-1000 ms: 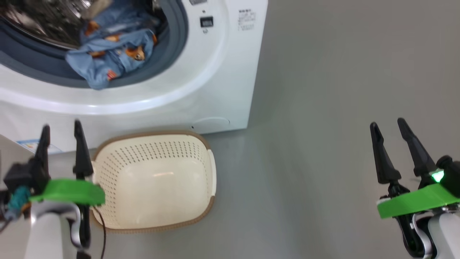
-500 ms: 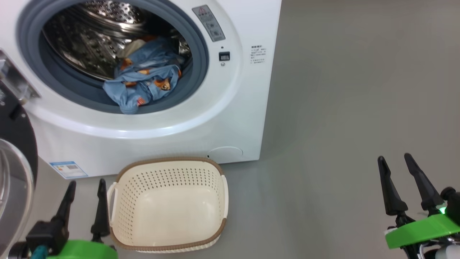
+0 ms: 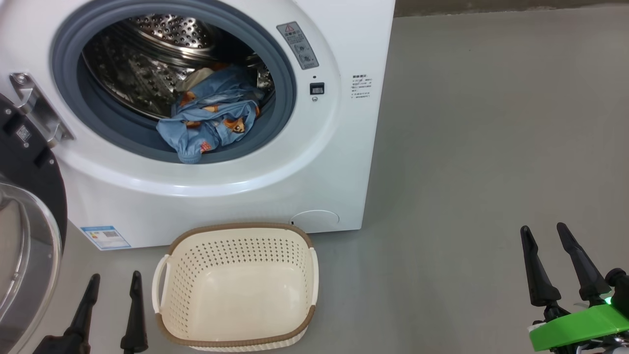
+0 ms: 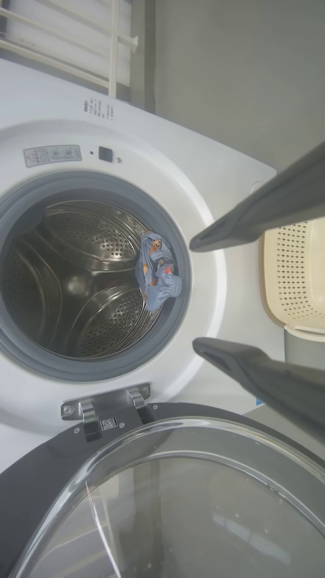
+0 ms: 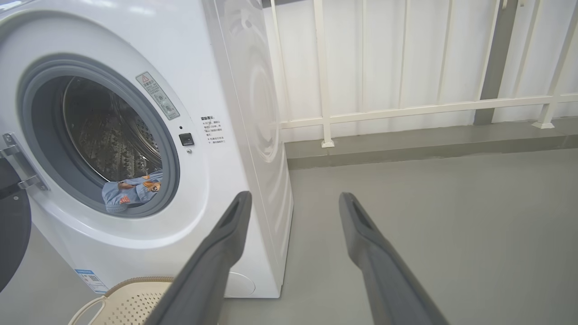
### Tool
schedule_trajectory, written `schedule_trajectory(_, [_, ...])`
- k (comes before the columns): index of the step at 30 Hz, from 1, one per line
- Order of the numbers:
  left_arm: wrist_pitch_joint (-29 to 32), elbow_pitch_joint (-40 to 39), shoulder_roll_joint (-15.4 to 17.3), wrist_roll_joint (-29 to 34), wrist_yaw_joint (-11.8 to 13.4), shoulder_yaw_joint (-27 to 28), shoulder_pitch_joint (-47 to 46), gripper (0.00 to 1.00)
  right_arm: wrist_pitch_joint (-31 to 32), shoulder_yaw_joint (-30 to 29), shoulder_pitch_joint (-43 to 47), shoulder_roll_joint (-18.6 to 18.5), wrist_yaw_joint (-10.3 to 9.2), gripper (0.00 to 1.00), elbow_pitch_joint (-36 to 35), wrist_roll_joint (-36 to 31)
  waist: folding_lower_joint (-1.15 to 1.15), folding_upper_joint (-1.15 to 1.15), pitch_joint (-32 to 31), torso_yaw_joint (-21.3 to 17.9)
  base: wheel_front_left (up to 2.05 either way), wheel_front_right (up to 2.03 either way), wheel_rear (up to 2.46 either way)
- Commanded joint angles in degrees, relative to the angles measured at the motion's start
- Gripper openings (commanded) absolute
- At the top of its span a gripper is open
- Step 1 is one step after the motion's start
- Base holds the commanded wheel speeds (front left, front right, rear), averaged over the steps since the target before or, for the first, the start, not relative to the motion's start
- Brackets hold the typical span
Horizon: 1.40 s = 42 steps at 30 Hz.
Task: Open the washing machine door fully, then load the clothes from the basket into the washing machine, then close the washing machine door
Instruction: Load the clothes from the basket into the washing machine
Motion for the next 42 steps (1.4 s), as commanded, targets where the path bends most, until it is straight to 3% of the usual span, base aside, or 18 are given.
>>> schedule_trajectory(1, [-0.4, -2.0, 0.6, -0.4, 0.0, 2.1, -0.5, 1.00, -0.5, 0.7, -0.3, -1.1, 0.42, 1.00, -1.6, -0.5, 0.00, 0.00, 0.2, -0.1, 0.00, 0.00, 0.00])
schedule_trajectory(9, [-0.4, -2.3, 0.3, -0.8, 0.0, 2.1, -1.3, 1.00, -0.5, 0.7, -0.9, -0.9, 0.42, 1.00, -1.8, -0.5, 0.00, 0.00, 1.5, -0.6, 0.00, 0.00, 0.00])
schedule_trajectory(20, [-0.4, 1.1, 0.3, -0.2, 0.0, 0.8, -8.9, 1.00, -0.5, 0.7, -4.3, -0.5, 0.42, 1.00, -2.5, -0.1, 0.00, 0.00, 8.5, -1.7, 0.00, 0.00, 0.00])
schedule_trajectory(32, [-0.4, 12.6, 3.1, 0.9, 0.0, -2.5, -29.7, 1.00, -0.5, 1.0, -11.4, 0.0, 0.42, 1.00, -3.3, 0.7, 0.00, 0.00, 20.3, -3.4, 0.00, 0.00, 0.00])
schedule_trajectory(42, [0.6, 29.3, 6.7, 2.3, 0.1, -5.2, -48.7, 1.00, -0.5, 2.3, -16.1, 0.6, 0.42, 1.00, -3.8, 1.0, 0.00, 0.00, 26.3, -5.3, 0.00, 0.00, 0.00])
